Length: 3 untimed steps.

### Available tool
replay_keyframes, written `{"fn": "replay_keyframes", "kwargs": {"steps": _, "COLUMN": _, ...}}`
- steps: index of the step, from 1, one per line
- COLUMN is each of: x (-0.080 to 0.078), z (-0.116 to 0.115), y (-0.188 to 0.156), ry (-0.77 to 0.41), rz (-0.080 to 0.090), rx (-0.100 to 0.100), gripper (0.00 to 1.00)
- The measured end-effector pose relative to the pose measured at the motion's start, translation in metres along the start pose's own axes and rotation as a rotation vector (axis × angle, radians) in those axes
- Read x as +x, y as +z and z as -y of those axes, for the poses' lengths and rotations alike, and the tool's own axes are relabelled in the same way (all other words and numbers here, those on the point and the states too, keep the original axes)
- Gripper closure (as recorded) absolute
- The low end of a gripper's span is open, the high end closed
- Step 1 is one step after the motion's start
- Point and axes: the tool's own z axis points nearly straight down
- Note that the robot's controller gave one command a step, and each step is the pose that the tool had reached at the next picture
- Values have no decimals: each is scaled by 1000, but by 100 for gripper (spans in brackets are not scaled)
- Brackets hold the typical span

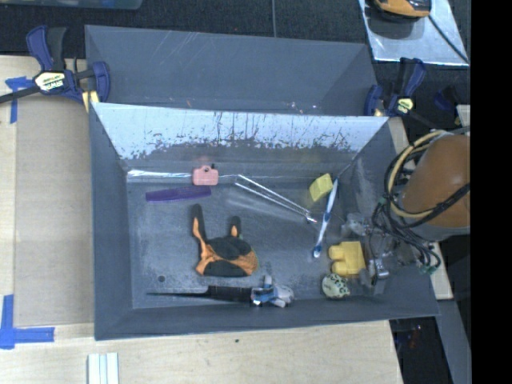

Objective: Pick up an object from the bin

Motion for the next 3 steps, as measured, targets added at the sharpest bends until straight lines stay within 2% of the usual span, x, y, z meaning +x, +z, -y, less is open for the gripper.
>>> {"fn": "replay_keyframes", "kwargs": {"steps": 1, "x": 12, "z": -2, "y": -50, "ry": 35, "rz": 15, "rx": 5, "gripper": 0}}
{"fn": "replay_keyframes", "kwargs": {"steps": 2, "x": 20, "z": -9, "y": -25, "ry": 155, "rz": -3, "rx": -1, "gripper": 0}}
{"fn": "replay_keyframes", "kwargs": {"steps": 3, "x": 17, "z": -22, "y": 5, "ry": 54, "rz": 14, "rx": 4, "gripper": 0}}
